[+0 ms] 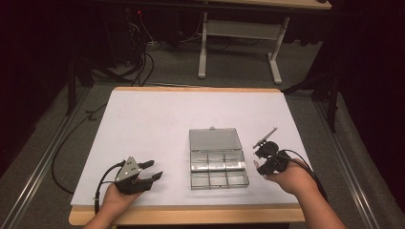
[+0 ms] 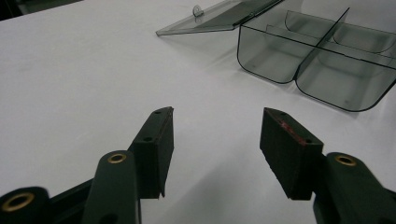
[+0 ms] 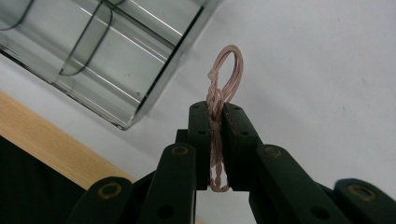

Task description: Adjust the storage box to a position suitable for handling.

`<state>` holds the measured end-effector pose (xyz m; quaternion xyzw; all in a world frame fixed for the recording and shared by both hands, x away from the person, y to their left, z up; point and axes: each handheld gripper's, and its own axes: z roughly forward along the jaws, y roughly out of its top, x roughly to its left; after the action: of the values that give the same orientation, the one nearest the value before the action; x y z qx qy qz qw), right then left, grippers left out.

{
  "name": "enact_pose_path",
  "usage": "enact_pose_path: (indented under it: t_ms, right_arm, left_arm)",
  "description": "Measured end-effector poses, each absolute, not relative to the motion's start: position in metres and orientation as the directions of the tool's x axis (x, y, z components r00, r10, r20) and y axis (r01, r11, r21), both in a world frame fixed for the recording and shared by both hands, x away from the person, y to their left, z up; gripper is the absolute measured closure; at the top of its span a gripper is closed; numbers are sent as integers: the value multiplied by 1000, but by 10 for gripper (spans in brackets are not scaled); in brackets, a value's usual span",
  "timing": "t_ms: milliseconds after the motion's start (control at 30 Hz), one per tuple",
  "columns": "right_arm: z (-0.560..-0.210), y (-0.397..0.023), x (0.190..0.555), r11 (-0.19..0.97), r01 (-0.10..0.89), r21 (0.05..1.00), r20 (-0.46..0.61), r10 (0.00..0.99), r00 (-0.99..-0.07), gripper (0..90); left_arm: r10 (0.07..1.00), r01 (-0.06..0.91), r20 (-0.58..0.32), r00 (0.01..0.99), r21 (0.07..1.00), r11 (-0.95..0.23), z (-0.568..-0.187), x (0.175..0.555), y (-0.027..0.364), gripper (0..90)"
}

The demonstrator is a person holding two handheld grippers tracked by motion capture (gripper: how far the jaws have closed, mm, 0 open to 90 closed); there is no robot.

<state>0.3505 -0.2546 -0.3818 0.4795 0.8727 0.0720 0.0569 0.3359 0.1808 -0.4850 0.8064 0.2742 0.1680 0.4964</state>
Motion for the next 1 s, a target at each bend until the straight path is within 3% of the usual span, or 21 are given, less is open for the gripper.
enact_pose_path:
  t_ms: [1000]
  right_arm:
    - [-375, -193, 354, 631, 753, 186, 6, 766, -643, 827]
  left_arm:
    - [609, 276, -5, 793, 894, -352, -485, 336, 181, 451]
